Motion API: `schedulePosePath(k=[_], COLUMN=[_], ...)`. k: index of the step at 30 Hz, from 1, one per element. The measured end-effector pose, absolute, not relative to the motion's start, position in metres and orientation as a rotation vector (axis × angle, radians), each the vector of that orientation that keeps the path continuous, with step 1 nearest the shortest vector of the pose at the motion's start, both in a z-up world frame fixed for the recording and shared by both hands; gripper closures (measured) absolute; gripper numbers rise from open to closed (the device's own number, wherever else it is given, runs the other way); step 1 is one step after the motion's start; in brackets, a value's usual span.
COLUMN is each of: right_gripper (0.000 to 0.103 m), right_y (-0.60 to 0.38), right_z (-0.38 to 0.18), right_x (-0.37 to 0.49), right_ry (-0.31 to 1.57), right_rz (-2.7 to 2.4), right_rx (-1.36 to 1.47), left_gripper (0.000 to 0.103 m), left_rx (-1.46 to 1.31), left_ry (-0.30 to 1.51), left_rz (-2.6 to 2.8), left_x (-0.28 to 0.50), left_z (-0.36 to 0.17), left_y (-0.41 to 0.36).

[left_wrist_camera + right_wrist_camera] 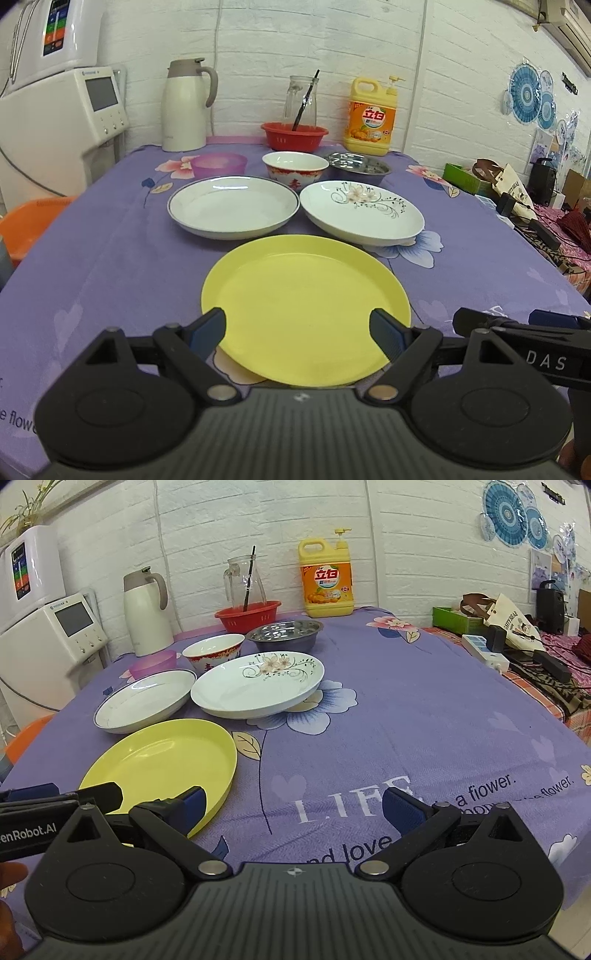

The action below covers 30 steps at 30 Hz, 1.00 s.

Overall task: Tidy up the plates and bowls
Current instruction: 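Grasp the yellow plastic plate rim with the left tool and lift it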

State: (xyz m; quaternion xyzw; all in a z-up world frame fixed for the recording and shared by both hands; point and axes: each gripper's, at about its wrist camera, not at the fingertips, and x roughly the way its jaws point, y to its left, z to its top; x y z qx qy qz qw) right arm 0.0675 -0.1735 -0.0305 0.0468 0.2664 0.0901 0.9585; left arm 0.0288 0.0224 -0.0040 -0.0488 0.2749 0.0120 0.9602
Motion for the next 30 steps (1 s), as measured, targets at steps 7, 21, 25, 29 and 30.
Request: schedulePosePath(k=[7, 21, 25, 29, 30], right_gripper=[0.0, 0.0, 0.0, 0.0, 0.0], right_y=[-0.185, -0.181, -0.178, -0.172, -0.171], right_z=[-0.021, -0.027, -0.031, -0.034, -0.035], right_x=[0.046, 0.056, 0.064, 0.074, 0.076], right_ry=[0.484, 0.506, 0.528, 0.552, 0.557], right_rz=[0.167, 0.171, 0.17, 0.17, 0.171], right_rx=[0.111, 0.11, 0.103, 0.096, 0.093], left_gripper=[0.02, 0.02, 0.02, 0.02, 0.02], left_rx=[-0.081, -0.098, -0.106, -0.117, -0.12], left_ry=[0.523, 0.552, 0.566, 0.581, 0.586], left_rz=[0.002, -0.003, -0.003, 0.002, 0.005], left_x=[0.012, 0.026, 0.035, 0.046, 0.049], left_z=[0.003, -0.004, -0.007, -0.008, -0.008], left_y=[0.014, 0.02, 0.025, 0.032, 0.034])
